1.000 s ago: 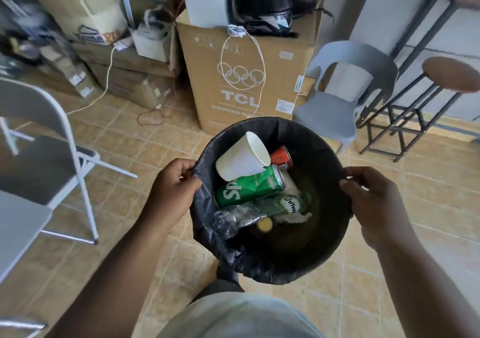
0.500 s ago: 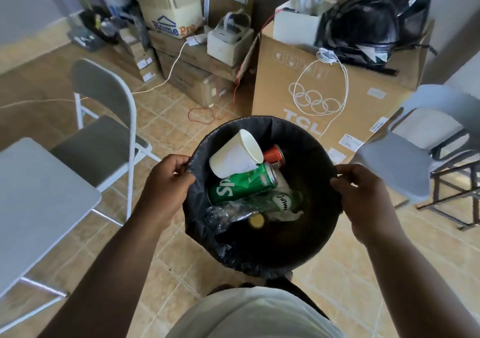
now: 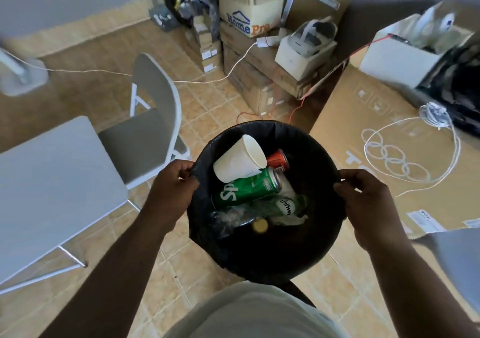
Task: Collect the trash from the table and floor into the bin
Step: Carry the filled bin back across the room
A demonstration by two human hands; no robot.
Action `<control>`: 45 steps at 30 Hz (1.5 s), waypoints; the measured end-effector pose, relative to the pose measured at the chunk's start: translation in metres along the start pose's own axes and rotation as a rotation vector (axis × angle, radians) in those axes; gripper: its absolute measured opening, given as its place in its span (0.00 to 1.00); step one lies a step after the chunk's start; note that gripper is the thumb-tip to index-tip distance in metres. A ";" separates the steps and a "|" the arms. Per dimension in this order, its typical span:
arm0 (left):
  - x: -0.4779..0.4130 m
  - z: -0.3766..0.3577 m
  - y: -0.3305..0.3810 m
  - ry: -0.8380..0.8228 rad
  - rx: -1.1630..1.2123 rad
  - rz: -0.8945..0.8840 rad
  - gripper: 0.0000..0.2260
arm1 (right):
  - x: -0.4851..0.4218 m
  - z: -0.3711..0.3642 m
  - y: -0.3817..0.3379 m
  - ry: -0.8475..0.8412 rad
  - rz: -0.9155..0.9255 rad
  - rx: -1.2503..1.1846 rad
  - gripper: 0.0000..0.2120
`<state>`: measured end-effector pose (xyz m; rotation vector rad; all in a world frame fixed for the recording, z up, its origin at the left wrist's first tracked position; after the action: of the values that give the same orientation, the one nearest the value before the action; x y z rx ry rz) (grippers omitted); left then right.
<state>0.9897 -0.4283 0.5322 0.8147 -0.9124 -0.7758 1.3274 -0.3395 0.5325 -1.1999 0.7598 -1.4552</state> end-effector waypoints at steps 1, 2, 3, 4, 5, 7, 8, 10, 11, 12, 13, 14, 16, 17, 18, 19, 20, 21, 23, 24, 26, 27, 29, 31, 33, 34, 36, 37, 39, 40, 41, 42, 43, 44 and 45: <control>-0.012 0.001 0.006 0.016 -0.019 0.017 0.09 | -0.019 -0.003 -0.007 -0.023 0.004 0.002 0.11; -0.025 0.003 0.013 0.031 -0.034 0.026 0.08 | -0.037 -0.006 -0.013 -0.041 0.010 0.002 0.11; -0.039 0.006 0.019 0.050 -0.039 0.034 0.08 | -0.054 -0.008 -0.020 -0.057 0.019 0.003 0.11; -0.052 0.008 0.025 0.071 -0.038 0.046 0.08 | -0.072 -0.011 -0.026 -0.076 0.029 0.009 0.11; -0.064 0.010 0.030 0.096 -0.031 0.059 0.09 | -0.089 -0.015 -0.033 -0.095 0.040 0.012 0.12; -0.086 0.014 0.044 0.152 0.010 0.061 0.10 | -0.123 -0.022 -0.049 -0.122 0.066 0.007 0.14; -0.097 0.016 0.050 0.183 0.028 0.061 0.10 | -0.139 -0.025 -0.057 -0.130 0.077 0.010 0.14; -0.115 0.019 0.058 0.226 0.046 0.070 0.11 | -0.167 -0.032 -0.070 -0.141 0.094 0.034 0.14; -0.123 0.021 0.062 0.234 0.054 0.076 0.11 | -0.179 -0.035 -0.076 -0.149 0.104 0.038 0.15; -0.130 0.022 0.065 0.238 0.060 0.083 0.11 | -0.190 -0.039 -0.082 -0.159 0.110 0.034 0.16; -0.139 0.025 0.067 0.244 0.065 0.091 0.11 | -0.202 -0.043 -0.088 -0.173 0.118 0.030 0.17; -0.149 0.029 0.070 0.249 0.067 0.092 0.11 | -0.214 -0.048 -0.094 -0.189 0.129 0.034 0.16; -0.172 0.035 0.077 0.257 0.068 0.082 0.10 | -0.240 -0.059 -0.106 -0.213 0.144 0.052 0.14; -0.185 0.038 0.080 0.262 0.070 0.077 0.10 | -0.253 -0.065 -0.111 -0.222 0.143 0.059 0.13; -0.199 0.040 0.083 0.264 0.073 0.073 0.10 | -0.267 -0.070 -0.117 -0.228 0.140 0.068 0.11; -0.213 0.041 0.087 0.262 0.076 0.069 0.10 | -0.280 -0.075 -0.121 -0.229 0.137 0.079 0.10; -0.227 0.041 0.090 0.253 0.077 0.068 0.10 | -0.293 -0.079 -0.123 -0.222 0.131 0.088 0.10; -0.242 0.040 0.092 0.240 0.077 0.071 0.10 | -0.306 -0.082 -0.125 -0.212 0.128 0.099 0.10; -0.270 0.044 0.098 0.216 0.080 0.077 0.10 | -0.332 -0.092 -0.131 -0.208 0.123 0.111 0.11; -0.285 0.049 0.102 0.209 0.087 0.076 0.10 | -0.345 -0.098 -0.137 -0.204 0.111 0.104 0.12; -0.317 0.061 0.111 0.211 0.098 0.084 0.11 | -0.368 -0.111 -0.152 -0.194 0.096 0.104 0.17; -0.331 0.066 0.115 0.212 0.097 0.089 0.12 | -0.379 -0.117 -0.161 -0.186 0.099 0.122 0.18; -0.360 0.076 0.124 0.206 0.106 0.084 0.12 | -0.403 -0.128 -0.181 -0.167 0.112 0.140 0.17; -0.389 0.086 0.133 0.190 0.114 0.085 0.12 | -0.428 -0.140 -0.197 -0.159 0.120 0.145 0.16; -0.418 0.098 0.143 0.179 0.123 0.083 0.11 | -0.451 -0.153 -0.212 -0.154 0.117 0.155 0.13; -0.432 0.106 0.148 0.183 0.128 0.076 0.11 | -0.462 -0.160 -0.220 -0.159 0.114 0.159 0.11; -0.456 0.121 0.158 0.196 0.128 0.057 0.11 | -0.483 -0.174 -0.234 -0.164 0.111 0.171 0.08; -0.466 0.127 0.162 0.200 0.126 0.050 0.11 | -0.492 -0.181 -0.240 -0.168 0.109 0.176 0.08; -0.483 0.138 0.166 0.210 0.127 0.048 0.11 | -0.509 -0.196 -0.250 -0.189 0.088 0.188 0.09; -0.491 0.144 0.167 0.221 0.134 0.048 0.11 | -0.517 -0.204 -0.255 -0.199 0.081 0.199 0.09; -0.498 0.150 0.169 0.233 0.146 0.044 0.11 | -0.526 -0.210 -0.261 -0.204 0.084 0.213 0.09; -0.506 0.156 0.171 0.246 0.161 0.037 0.11 | -0.536 -0.218 -0.269 -0.214 0.096 0.221 0.09; -0.514 0.162 0.172 0.259 0.174 0.032 0.11 | -0.546 -0.226 -0.276 -0.228 0.116 0.224 0.09; -0.523 0.166 0.173 0.271 0.179 0.034 0.10 | -0.557 -0.235 -0.284 -0.242 0.126 0.228 0.09; -0.532 0.170 0.174 0.281 0.182 0.040 0.10 | -0.568 -0.244 -0.292 -0.257 0.138 0.234 0.09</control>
<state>0.6638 0.0570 0.5526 1.0337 -0.7510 -0.5318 0.9703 0.2423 0.5704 -1.1050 0.4726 -1.2114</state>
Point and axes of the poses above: each hand's wrist, its own x-axis away from the middle knuckle, its own z-axis out of the back of the hand, y = z × x, the point moved 7 cm from there along -x, towards the middle knuckle, and after that the axes turned 7 degrees about -y, right-handed, at the moved point
